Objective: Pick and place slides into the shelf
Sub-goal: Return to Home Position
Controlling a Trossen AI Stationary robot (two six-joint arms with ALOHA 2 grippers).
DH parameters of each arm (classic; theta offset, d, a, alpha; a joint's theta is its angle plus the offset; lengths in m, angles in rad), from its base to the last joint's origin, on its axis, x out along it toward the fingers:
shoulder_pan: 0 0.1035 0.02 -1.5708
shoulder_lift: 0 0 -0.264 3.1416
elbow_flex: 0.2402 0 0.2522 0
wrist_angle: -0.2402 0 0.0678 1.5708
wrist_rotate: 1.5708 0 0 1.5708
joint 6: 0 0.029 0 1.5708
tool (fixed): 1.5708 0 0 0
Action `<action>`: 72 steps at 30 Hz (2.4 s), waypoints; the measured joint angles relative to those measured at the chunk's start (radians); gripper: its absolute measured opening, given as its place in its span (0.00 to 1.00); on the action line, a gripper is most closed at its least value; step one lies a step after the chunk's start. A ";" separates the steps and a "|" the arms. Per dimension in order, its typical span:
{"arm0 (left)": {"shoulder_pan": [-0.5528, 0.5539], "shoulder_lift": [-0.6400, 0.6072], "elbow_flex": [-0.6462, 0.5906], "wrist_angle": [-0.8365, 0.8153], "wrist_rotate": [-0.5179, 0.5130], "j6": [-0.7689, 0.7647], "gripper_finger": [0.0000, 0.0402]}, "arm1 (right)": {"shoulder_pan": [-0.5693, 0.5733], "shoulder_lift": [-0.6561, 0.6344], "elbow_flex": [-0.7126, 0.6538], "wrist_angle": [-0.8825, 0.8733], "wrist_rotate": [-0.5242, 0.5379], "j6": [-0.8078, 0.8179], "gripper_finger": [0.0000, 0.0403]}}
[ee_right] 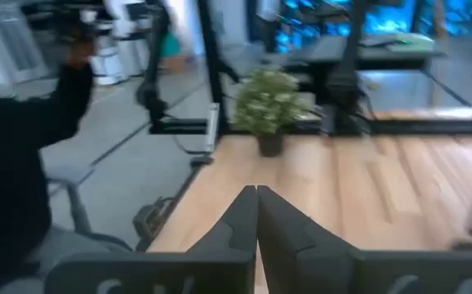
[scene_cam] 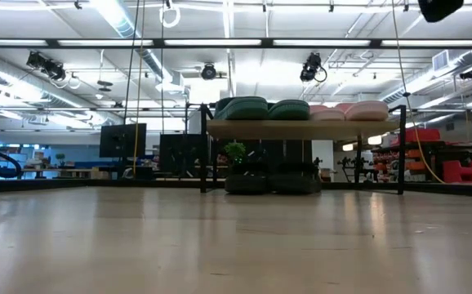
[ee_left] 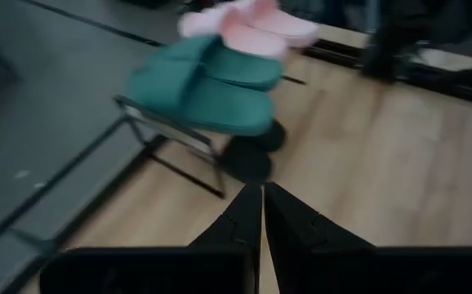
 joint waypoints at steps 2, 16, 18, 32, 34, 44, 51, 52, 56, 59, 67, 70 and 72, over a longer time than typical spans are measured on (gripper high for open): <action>-0.026 -0.063 -0.144 0.116 0.002 -0.001 0.05 | 0.000 -0.028 -0.065 0.077 -0.043 -0.046 0.04; -0.052 -0.411 -1.030 1.124 0.017 0.070 0.09 | -0.012 -0.153 -0.248 0.263 -0.023 -0.083 0.04; -0.052 -0.394 -1.140 1.340 0.072 0.111 0.09 | -0.012 -0.153 -0.286 0.297 -0.023 -0.064 0.04; 0.125 -0.533 -1.321 1.652 0.086 0.411 0.06 | -0.012 -0.389 -0.299 0.162 -0.001 -0.142 0.04; 0.139 -0.579 -1.321 1.641 0.086 0.432 0.07 | -0.012 -0.418 -0.310 0.169 -0.001 -0.120 0.04; 0.193 -0.634 -1.321 1.471 0.086 0.302 0.08 | -0.012 -0.434 -0.381 0.191 0.015 -0.113 0.04; 0.197 -0.618 -1.321 1.467 0.087 0.294 0.05 | -0.012 -0.434 -0.469 0.309 0.017 -0.116 0.04; 0.197 -0.619 -1.321 1.464 0.087 0.294 0.05 | -0.012 -0.434 -0.485 0.331 0.017 -0.116 0.04; 0.197 -0.612 -1.345 1.489 0.087 0.257 0.06 | -0.012 -0.434 -0.534 0.393 0.020 -0.085 0.04; 0.197 -0.612 -1.394 1.528 0.087 0.222 0.08 | -0.012 -0.434 -0.567 0.429 0.025 -0.068 0.03; 0.197 -0.612 -1.496 1.641 0.086 0.201 0.08 | -0.012 -0.434 -0.610 0.434 0.093 -0.054 0.03; 0.197 -0.612 -1.499 1.643 0.086 0.199 0.07 | -0.012 -0.432 -0.609 0.413 0.116 -0.007 0.03; 0.197 -0.612 -1.499 1.641 0.086 0.222 0.06 | -0.012 -0.432 -0.609 0.414 0.116 -0.016 0.03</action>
